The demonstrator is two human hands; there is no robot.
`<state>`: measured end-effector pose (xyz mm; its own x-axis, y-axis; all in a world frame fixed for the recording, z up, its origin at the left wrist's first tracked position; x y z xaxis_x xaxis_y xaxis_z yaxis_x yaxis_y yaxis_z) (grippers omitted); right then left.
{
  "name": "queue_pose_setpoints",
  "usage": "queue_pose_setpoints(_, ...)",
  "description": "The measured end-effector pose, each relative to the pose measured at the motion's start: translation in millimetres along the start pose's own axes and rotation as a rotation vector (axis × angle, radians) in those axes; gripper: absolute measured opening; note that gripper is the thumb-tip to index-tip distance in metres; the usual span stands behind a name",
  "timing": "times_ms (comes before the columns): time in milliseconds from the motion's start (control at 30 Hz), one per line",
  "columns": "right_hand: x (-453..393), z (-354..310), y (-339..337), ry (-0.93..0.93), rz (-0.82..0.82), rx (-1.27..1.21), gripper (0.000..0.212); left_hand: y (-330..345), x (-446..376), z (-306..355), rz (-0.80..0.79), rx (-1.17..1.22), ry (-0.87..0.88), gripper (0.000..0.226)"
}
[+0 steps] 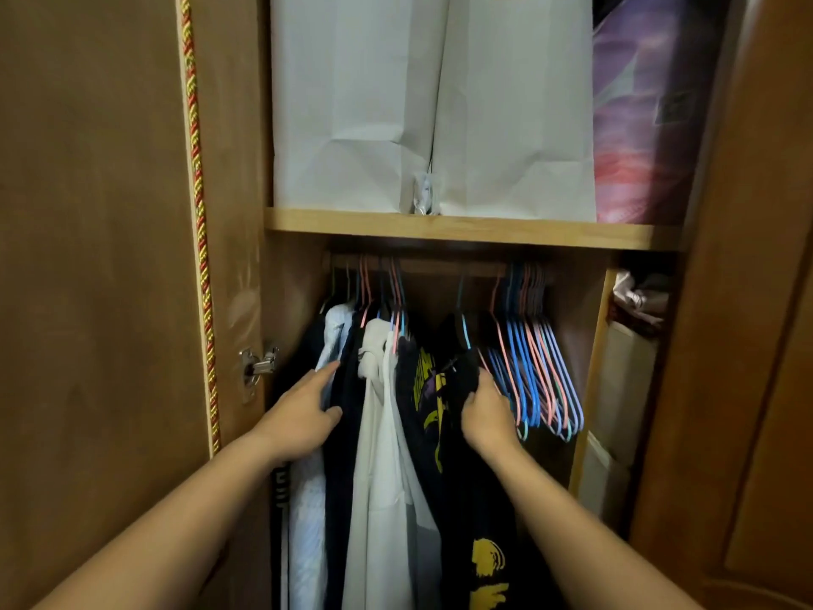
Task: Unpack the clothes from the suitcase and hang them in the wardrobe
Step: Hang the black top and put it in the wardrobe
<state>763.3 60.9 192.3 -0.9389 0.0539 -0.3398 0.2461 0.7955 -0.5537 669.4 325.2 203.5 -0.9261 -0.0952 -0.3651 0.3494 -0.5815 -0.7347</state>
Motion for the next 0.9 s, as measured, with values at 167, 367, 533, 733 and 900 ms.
queue_pose_setpoints(167, -3.4, -19.4, 37.5, -0.049, -0.204, -0.161, 0.047, 0.9, 1.0, 1.6, -0.013, 0.018, -0.031, 0.075)
queue_pose_setpoints(367, -7.7, -35.0, 60.8, -0.205, -0.53, -0.11, 0.071, 4.6, 4.5, -3.8, -0.063, -0.013, -0.05, 0.072)
queue_pose_setpoints(533, 37.3, 10.0, 66.2, -0.078, -0.543, -0.182, 0.078, 25.8, 27.2, 18.2, 0.21, -0.087, 0.126, 0.051)
queue_pose_setpoints(733, 168.1, 131.3, 43.1, 0.244, -0.283, -0.356, 0.059, 161.8, 76.5, 61.2, -0.082, -0.122, 0.464, 0.025)
queue_pose_setpoints(900, 316.1, 256.4, -35.5, 0.535, -0.038, -0.21, 0.053, 290.7, 154.8, 109.3, -0.548, -0.1, 0.537, 0.021)
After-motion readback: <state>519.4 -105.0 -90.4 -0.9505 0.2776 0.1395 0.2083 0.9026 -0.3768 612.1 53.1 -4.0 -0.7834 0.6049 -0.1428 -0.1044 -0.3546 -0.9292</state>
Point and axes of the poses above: each hand's wrist, its own x-axis away from the middle knuckle, its own y-axis out of the palm, z = x × y, the point moved 3 cm from there along -x, towards the middle knuckle, and after that the axes turned 4 degrees about y, right-handed, at the moved point
